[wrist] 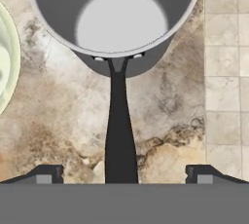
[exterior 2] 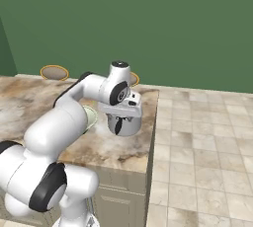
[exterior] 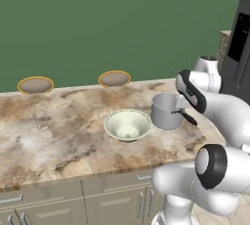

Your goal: Pick the bowl and saucepan and place them in the sink. Then turn on the water.

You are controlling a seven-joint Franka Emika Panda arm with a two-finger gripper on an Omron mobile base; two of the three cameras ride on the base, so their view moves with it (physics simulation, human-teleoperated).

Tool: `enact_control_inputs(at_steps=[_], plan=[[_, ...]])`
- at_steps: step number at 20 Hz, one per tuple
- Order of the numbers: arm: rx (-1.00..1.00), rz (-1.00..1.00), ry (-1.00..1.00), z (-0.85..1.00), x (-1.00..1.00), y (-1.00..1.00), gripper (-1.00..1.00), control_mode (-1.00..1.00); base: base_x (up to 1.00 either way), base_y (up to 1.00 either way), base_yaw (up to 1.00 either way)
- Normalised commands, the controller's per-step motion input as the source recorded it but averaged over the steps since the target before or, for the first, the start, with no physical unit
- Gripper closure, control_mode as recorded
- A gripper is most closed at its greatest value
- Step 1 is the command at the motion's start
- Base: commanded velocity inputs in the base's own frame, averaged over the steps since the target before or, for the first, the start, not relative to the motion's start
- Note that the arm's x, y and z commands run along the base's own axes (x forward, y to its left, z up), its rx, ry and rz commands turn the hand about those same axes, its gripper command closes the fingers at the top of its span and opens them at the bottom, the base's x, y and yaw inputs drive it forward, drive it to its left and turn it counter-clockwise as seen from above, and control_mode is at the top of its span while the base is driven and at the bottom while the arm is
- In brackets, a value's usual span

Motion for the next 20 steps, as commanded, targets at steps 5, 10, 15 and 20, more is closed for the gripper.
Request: enact_control_inputs(at_steps=[5,10,15,20], plan=[[0.0,0.0,0.07,-0.19,0.0,-0.01,-1.0,-1.0,0.0,0.0,0.0],[0.0,0.0,0.05,-0.15,0.0,0.0,-1.0,-1.0,0.0,0.0,0.0],[0.0,0.0,0.04,-0.09,0.0,0.0,-1.0,-1.0,0.0,0.0,0.0],[0.0,0.0,0.02,-0.07,0.0,0.0,-1.0,-1.0,0.0,0.0,0.0]])
